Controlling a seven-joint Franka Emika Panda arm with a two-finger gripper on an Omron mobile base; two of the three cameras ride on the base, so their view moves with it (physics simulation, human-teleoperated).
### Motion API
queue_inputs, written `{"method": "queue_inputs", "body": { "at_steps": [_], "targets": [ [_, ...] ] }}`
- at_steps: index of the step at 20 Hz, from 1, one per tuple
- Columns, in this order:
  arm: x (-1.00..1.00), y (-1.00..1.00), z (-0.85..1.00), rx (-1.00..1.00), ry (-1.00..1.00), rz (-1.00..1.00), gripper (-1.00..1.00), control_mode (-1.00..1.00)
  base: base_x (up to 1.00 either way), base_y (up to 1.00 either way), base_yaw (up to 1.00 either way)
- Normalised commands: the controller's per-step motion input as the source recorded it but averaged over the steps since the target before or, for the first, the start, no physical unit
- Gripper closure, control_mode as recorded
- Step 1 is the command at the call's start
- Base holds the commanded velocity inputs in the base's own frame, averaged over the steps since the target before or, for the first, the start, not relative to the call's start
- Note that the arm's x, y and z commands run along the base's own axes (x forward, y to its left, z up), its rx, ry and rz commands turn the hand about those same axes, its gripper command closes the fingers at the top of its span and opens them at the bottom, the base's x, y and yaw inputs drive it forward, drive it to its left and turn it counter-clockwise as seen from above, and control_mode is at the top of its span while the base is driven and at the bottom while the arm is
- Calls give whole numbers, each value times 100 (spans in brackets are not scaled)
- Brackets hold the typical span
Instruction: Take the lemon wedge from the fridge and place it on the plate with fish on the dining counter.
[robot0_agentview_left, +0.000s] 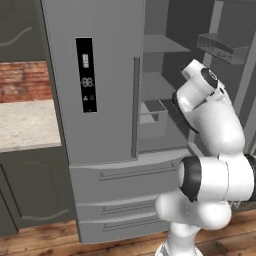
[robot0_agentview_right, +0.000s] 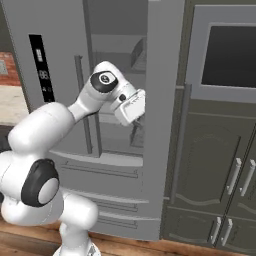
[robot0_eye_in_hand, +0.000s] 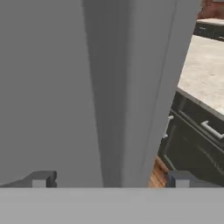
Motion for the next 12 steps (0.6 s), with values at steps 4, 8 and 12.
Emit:
{"method": "queue_inputs", "body": {
  "at_steps": [4, 8, 12],
  "targets": [
    [-100, -5, -2, -8, -15, 10, -100, -100, 0, 0, 0],
    [-93, 100, -7, -25, -7, 37, -100, -100, 0, 0, 0],
    [-41, 100, 4, -11, 0, 53, -100, -100, 0, 0, 0]
  ]
}}
